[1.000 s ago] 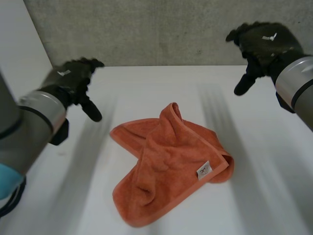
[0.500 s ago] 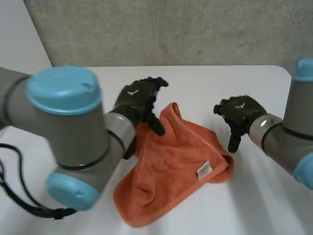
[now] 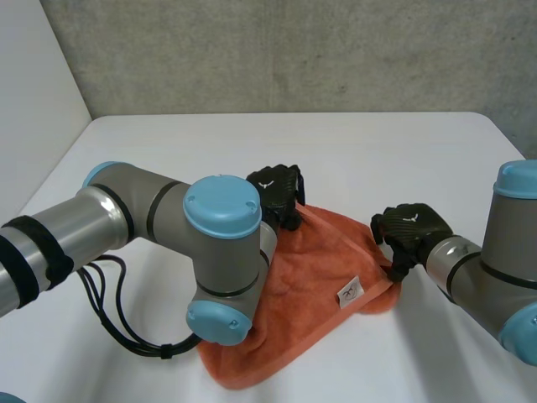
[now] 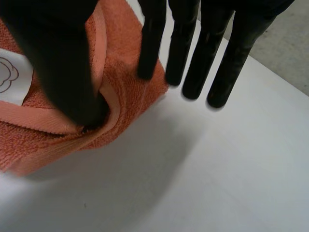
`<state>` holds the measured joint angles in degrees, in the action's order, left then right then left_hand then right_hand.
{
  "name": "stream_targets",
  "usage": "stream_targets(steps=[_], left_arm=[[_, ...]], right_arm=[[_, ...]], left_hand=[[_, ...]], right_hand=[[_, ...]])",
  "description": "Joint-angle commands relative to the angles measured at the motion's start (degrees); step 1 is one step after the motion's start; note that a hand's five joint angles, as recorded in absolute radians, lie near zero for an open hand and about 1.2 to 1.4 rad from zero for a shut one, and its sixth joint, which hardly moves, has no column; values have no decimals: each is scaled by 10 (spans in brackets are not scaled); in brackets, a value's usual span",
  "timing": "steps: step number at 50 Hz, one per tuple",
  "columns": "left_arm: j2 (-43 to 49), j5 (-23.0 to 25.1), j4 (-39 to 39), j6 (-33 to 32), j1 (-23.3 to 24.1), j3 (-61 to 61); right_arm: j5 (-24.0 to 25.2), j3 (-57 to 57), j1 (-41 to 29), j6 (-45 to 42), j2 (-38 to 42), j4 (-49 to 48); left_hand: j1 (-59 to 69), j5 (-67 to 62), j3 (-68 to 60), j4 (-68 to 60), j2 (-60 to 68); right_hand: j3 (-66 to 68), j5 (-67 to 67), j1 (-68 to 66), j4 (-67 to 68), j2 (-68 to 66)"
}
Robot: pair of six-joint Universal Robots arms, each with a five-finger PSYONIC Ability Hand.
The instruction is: Fold the laundry
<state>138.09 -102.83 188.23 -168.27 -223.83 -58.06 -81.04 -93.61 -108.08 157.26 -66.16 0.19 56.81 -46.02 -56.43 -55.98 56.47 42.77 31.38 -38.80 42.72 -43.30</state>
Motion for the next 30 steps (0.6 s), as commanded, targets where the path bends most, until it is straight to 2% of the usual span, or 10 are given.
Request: stream_targets(steps=[1,8,13,15,17,20,22,26,30], left_arm=[[-54,-35,3,-37,-7,-24],[-140,-27,51,-43,-28,-41],[-186,-3,62,-43,-58,-36],[-211,24,62,-43,-77,-27],[-224,34,63,-43,-87,-21],[-250,52,63,-43,-107,-9],[-264,64,63,-43,-113,-9],[-306,104,60,-40,-120,-23],[-324,120,51,-41,-126,-61]], right_arm=[[11,11,1,-7,33,-23],[5,94,-5,-5,83,-19],[-1,162,-9,20,84,-24],[-7,191,-9,41,81,-26],[-33,246,-7,101,62,-42],[-45,264,-6,133,45,-56],[-50,274,-3,183,-1,-87],[-42,268,-6,210,-37,-104],[-26,229,-11,209,-54,-98]], left_hand=[[192,-200,-195,-200,195],[229,-237,-233,-237,232],[232,-240,-236,-240,235],[232,-240,-236,-240,235],[232,-240,-236,-240,235],[232,-240,-236,-240,235],[232,-240,-236,-240,235],[232,-240,-236,-240,235],[227,-235,-231,-235,231]], right_hand=[[372,386,-412,373,-367],[372,386,-412,373,-367],[372,386,-412,373,-367],[372,386,-412,373,-367],[372,386,-412,373,-367],[372,386,-412,373,-367],[372,386,-412,373,-367],[372,386,-412,373,-367],[372,386,-412,373,-367]])
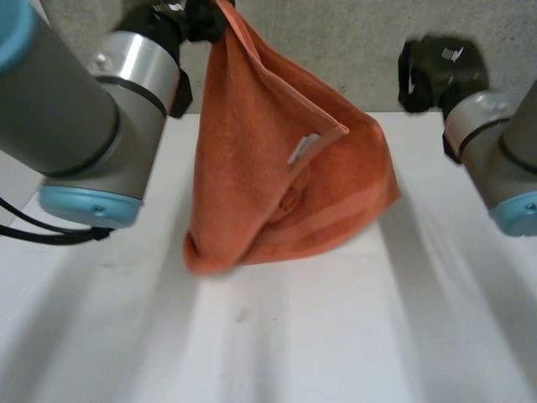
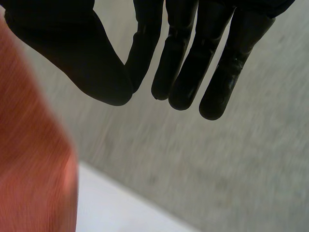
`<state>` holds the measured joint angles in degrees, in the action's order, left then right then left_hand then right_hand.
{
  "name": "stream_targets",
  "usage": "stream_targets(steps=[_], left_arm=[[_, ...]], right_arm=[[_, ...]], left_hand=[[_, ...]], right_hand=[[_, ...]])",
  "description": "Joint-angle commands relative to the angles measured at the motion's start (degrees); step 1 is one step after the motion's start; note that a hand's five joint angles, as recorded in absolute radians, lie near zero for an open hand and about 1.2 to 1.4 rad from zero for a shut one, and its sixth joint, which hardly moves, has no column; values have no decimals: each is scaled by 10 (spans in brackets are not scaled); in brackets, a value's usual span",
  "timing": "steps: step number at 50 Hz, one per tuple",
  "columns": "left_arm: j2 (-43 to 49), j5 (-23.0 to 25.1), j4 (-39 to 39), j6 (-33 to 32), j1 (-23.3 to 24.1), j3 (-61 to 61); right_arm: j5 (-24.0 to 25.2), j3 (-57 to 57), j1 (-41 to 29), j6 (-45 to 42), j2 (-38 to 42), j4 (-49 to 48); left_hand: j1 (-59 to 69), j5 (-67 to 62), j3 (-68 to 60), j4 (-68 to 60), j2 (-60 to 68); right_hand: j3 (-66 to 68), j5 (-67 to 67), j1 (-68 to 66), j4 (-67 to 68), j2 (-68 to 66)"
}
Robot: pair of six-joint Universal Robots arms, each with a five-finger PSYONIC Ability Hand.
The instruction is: Fold the laundry
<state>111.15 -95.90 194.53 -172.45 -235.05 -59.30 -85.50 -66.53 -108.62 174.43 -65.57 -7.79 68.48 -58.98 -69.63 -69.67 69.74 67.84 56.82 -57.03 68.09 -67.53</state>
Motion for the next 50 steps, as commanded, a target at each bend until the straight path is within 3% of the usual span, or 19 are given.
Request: stream_targets(steps=[1,7,12,13,14,17,19,22,28,31,33,36,38,41,48,50], left_arm=[[-62,55,-20,1,-17,-74],[-84,58,-81,0,-38,-155],[-82,58,-192,4,-63,-249],[-82,58,-192,5,-63,-249],[-81,59,-208,5,-65,-267],[-81,59,-222,1,-64,-301],[-81,59,-222,0,-61,-310],[-90,59,-226,-1,-56,-321],[-127,56,-236,-2,-38,-339],[-143,57,-238,-2,-27,-356],[-152,56,-238,-2,-19,-361],[-171,56,-244,-2,5,-371],[-182,56,-248,-2,18,-374],[-205,56,-261,-1,45,-375],[-249,55,-281,-2,85,-377],[-258,52,-284,-2,90,-386]], right_arm=[[18,-42,-5,37,-60,-18],[73,-130,-5,16,-70,25],[92,-159,-2,-32,-62,46],[89,-160,0,-45,-57,46],[89,-155,-2,-55,-45,45],[88,-147,-2,-65,-26,46],[90,-116,-3,-75,11,54],[95,-92,-5,-79,46,56],[106,-39,-21,-81,96,57],[138,9,-47,-90,127,57],[188,53,-58,-101,156,58],[214,73,-59,-102,171,59],[262,120,-65,-100,204,73],[298,172,-84,-100,247,104],[323,277,-113,-100,329,160],[321,299,-120,-100,348,165]], left_hand=[[110,-105,-99,-98,98],[99,-94,-87,-87,86],[20,-15,-8,-8,7],[20,-15,-8,-8,7],[1,4,10,11,-11],[-31,36,42,43,-43],[-54,59,66,66,-67],[-151,156,163,163,-164],[-196,201,207,208,-208],[-194,199,206,206,-207],[-194,199,206,206,-207],[-194,199,206,206,-207],[-194,199,206,206,-207],[-194,199,206,206,-207],[-201,206,212,213,-213],[-281,286,292,293,-294]], right_hand=[[122,132,-230,119,-125],[122,132,-230,119,-125],[122,132,-230,119,-125],[86,96,-194,83,-89],[-41,-31,-67,-44,38],[-145,-135,37,-148,142],[-331,-321,223,-333,328],[-439,-429,331,-442,436],[-497,-487,389,-499,494],[-527,-517,419,-530,524],[-530,-520,422,-533,527],[-530,-520,422,-533,527],[-529,-519,421,-531,526],[-525,-515,417,-528,522],[-512,-502,404,-514,509],[-505,-495,397,-508,502]])
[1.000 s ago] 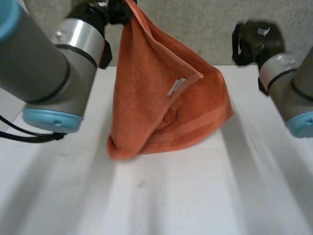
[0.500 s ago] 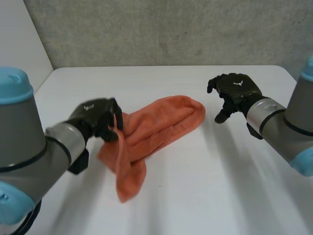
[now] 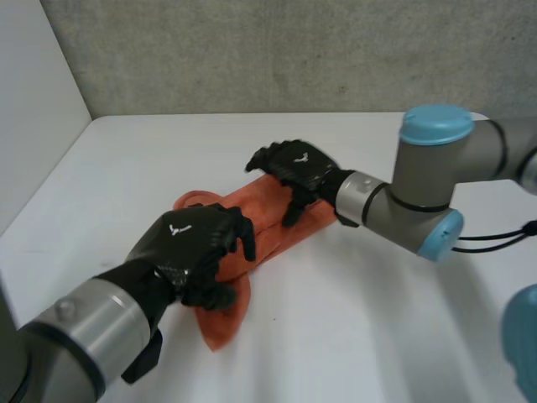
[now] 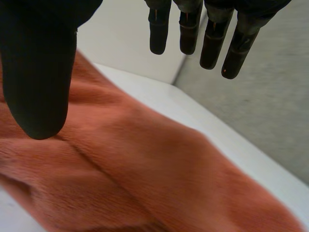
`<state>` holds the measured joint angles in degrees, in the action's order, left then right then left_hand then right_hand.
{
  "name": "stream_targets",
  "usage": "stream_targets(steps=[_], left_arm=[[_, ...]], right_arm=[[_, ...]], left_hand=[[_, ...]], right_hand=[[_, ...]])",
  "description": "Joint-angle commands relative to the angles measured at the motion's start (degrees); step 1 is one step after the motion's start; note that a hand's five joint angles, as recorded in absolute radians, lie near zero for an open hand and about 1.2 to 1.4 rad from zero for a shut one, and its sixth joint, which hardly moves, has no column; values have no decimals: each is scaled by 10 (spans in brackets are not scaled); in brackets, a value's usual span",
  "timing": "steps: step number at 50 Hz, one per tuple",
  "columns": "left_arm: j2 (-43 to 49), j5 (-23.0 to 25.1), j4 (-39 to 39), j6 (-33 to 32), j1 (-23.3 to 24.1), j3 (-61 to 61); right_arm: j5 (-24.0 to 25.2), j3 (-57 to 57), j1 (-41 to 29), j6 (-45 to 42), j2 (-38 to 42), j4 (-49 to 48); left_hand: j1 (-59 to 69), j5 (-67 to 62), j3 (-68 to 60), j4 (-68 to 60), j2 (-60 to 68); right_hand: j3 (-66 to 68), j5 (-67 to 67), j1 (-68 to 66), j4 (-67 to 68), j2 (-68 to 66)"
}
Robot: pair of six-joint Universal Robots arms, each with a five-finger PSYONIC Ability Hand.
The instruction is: Fold the laundry
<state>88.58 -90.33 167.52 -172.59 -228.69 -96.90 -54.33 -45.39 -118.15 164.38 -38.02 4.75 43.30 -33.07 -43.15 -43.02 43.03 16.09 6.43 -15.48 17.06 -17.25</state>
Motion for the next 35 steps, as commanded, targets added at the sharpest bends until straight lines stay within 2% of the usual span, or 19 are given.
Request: stream_targets(steps=[1,2,3,5,7,8,9,10,11,12,16,18,19,21,22,24,30,35], left_arm=[[-32,-4,-14,0,26,-10],[-34,-5,-13,0,26,-17],[-34,-5,-13,0,26,-17],[-34,-6,-11,2,21,-28],[-34,-7,-11,7,14,-36],[-33,-8,-8,9,0,-43],[-33,-8,-8,9,0,-43],[-33,-12,-5,9,-23,-50],[-33,-13,-5,9,-24,-51],[-31,-22,-4,13,-55,-57],[-20,-35,17,46,-130,-61],[-12,-35,25,71,-142,-59],[-12,-35,25,71,-142,-59],[6,-34,32,128,-150,-51],[6,-34,32,128,-150,-51],[30,-32,32,168,-153,-37],[83,-33,29,209,-152,0],[133,-35,29,277,-149,53]], right_arm=[[8,107,-32,2,89,42],[8,108,-32,2,89,42],[5,126,-37,2,106,42],[-3,144,-39,2,122,42],[-38,175,-40,2,142,43],[-38,175,-40,2,142,43],[-62,186,-41,2,146,43],[-62,186,-41,2,146,43],[-78,189,-41,0,147,43],[-91,191,-41,0,147,42],[-93,187,-41,-1,141,40],[-98,181,-41,1,129,41],[-98,181,-41,1,129,41],[-99,178,-41,2,121,41],[-101,173,-41,2,111,41],[-105,168,-41,2,103,41],[-132,143,-40,-1,81,40],[-161,107,-40,-7,59,36]], left_hand=[[-30,27,28,27,-27],[-120,117,118,117,-117],[-121,118,119,118,-118],[-275,272,273,272,-272],[-307,305,305,304,-304],[-316,313,314,313,-313],[-316,313,314,313,-313],[-322,320,321,320,-320],[-322,320,321,320,-320],[-327,325,326,325,-325],[-328,325,326,325,-325],[-328,325,326,325,-325],[-328,325,326,325,-325],[-328,325,326,325,-325],[-328,325,326,325,-325],[-321,318,319,318,-318],[-317,315,316,315,-315],[-307,305,306,305,-305]], right_hand=[[17,14,-23,8,-6],[17,14,-23,8,-6],[26,22,-32,16,-14],[63,59,-69,53,-51],[157,153,-163,147,-145],[157,154,-163,147,-145],[157,154,-163,147,-145],[157,154,-163,147,-145],[157,154,-163,147,-145],[154,150,-160,144,-142],[138,135,-145,129,-127],[135,132,-141,125,-123],[135,132,-141,125,-123],[135,132,-141,125,-123],[137,133,-143,127,-125],[135,132,-141,125,-123],[137,133,-143,127,-125],[137,133,-143,127,-125]])
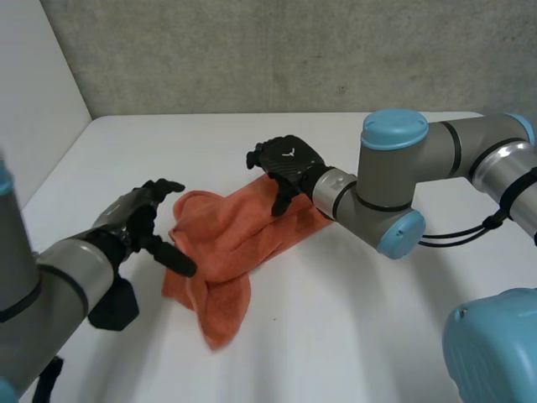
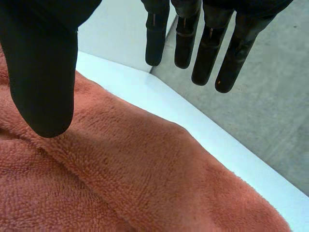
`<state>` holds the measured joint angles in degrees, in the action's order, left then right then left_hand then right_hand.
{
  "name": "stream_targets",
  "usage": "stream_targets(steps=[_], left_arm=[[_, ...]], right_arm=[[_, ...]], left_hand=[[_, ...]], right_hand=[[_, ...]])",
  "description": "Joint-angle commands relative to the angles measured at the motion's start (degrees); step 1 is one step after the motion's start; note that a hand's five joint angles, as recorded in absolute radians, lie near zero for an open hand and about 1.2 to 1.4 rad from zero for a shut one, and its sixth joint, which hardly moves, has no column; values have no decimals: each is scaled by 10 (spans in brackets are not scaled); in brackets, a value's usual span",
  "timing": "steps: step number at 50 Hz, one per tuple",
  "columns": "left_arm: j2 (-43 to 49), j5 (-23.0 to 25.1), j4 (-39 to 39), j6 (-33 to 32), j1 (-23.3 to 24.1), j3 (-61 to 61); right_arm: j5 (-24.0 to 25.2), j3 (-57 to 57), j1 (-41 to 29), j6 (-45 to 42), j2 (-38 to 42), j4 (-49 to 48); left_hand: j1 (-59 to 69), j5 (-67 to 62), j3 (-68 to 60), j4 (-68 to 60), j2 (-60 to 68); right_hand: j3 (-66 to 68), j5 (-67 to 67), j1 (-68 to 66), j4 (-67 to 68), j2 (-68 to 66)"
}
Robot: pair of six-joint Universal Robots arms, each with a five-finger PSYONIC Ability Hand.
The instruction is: Fold the laundry
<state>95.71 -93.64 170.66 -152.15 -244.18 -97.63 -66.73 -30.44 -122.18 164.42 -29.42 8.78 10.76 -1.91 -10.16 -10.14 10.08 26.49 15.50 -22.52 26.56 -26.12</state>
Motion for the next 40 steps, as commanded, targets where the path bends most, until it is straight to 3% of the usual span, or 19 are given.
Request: stream_targets(steps=[1,3,9,11,17,28,30,32,33,35,40], left_arm=[[62,-2,-2,73,5,61],[93,-5,-3,108,4,92],[134,-33,-9,121,7,126],[158,-84,-11,119,9,136],[196,-150,-12,99,11,148],[216,-153,-16,82,12,140],[215,-153,-23,82,11,140],[214,-152,-35,82,13,139],[214,-152,-35,82,13,139],[209,-149,-45,81,19,139],[189,-151,-53,77,33,137]], right_arm=[[-41,-60,5,-9,-38,-5],[-44,-79,5,-12,-49,-6],[-45,-144,6,-18,-85,-17],[-43,-159,6,-18,-95,-22],[-42,-196,9,-18,-123,-50],[-52,-192,19,-23,-119,-79],[-66,-190,20,-29,-118,-97],[-74,-190,21,-32,-118,-110],[-82,-189,21,-33,-117,-122],[-82,-187,21,-33,-114,-132],[-66,-165,21,-33,-95,-138]], left_hand=[[18,-7,-24,-24,25],[20,-8,-26,-26,27],[18,-7,-24,-24,25],[18,-7,-24,-24,25],[20,-8,-26,-26,27],[64,-52,-70,-70,70],[126,-114,-132,-132,133],[405,-393,-411,-411,412],[407,-395,-413,-413,413],[653,-641,-659,-659,660],[692,-681,-698,-699,699]], right_hand=[[31,41,-71,30,-35],[31,41,-71,30,-35],[31,41,-71,30,-35],[31,41,-71,30,-35],[31,41,-71,30,-35],[19,29,-59,19,-23],[4,14,-44,4,-8],[3,12,-42,2,-6],[-4,6,-36,-5,1],[-18,-8,-22,-18,14],[-33,-23,-7,-34,29]])
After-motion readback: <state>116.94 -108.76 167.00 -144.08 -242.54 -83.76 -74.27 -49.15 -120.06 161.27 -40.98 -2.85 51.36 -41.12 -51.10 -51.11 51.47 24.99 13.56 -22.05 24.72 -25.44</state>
